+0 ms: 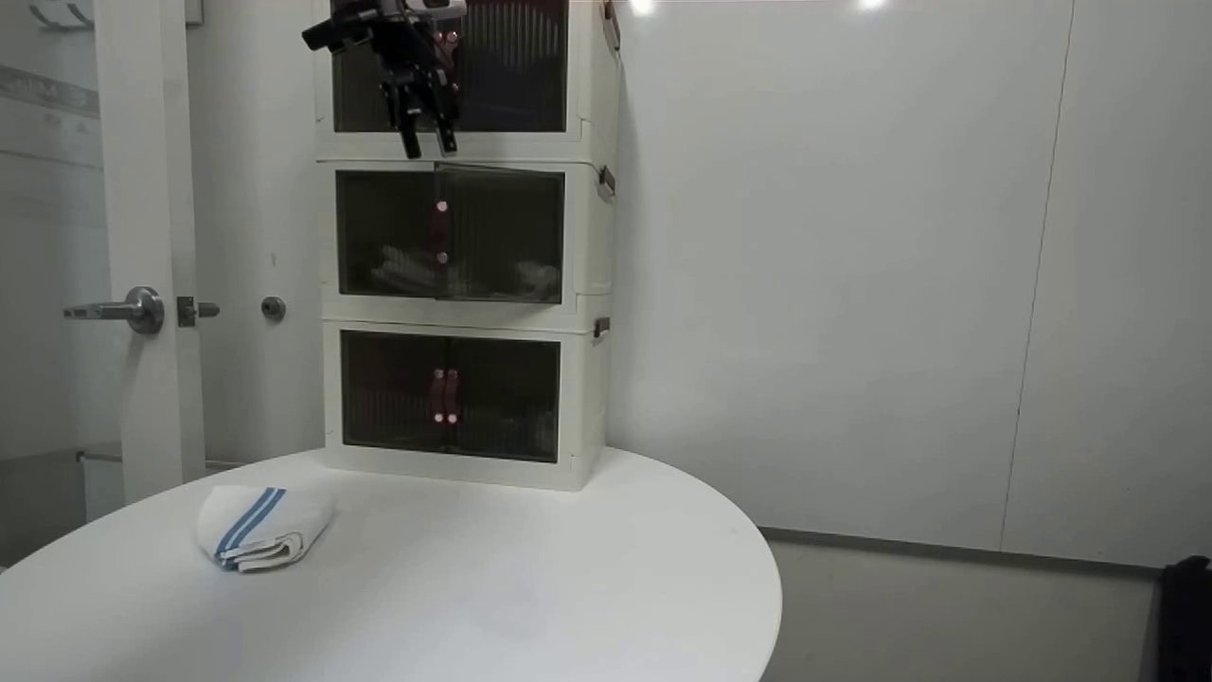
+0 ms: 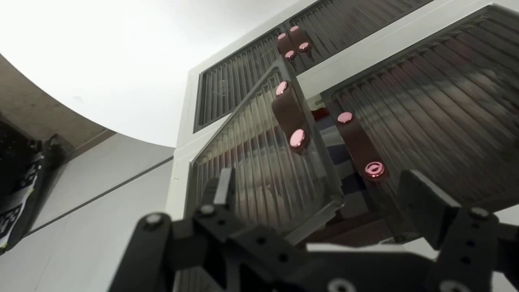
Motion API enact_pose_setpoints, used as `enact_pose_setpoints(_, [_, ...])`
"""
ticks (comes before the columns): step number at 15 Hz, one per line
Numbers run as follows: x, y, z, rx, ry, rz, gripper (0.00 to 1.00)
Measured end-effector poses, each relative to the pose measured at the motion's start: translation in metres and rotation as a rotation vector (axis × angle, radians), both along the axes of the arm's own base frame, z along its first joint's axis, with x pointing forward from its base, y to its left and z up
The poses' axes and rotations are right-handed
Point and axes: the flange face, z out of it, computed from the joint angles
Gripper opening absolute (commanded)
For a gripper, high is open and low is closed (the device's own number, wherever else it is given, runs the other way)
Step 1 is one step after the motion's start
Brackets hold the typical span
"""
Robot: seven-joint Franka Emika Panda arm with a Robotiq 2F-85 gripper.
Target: Open the cabinet doors in the middle
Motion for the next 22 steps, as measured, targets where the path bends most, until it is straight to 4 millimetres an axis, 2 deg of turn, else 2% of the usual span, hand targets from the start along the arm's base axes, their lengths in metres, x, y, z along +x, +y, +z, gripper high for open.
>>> enact_pose_setpoints(5, [0.005,-0.023,-0.003,-0.019,0.012,-0.082,1.00])
enact_pose_setpoints(10, [0.006,-0.035,-0.001,-0.014,0.004,-0.126,1.00])
enact_pose_setpoints(17, [0.004,-0.067,-0.004,-0.023,0.009,-0.179,1.00])
enact_pose_setpoints(20, [0.003,-0.062,0.000,-0.022,0.000,-0.171,1.00])
enact_pose_setpoints(22, [-0.001,-0.049,0.014,-0.016,-0.023,-0.151,1.00])
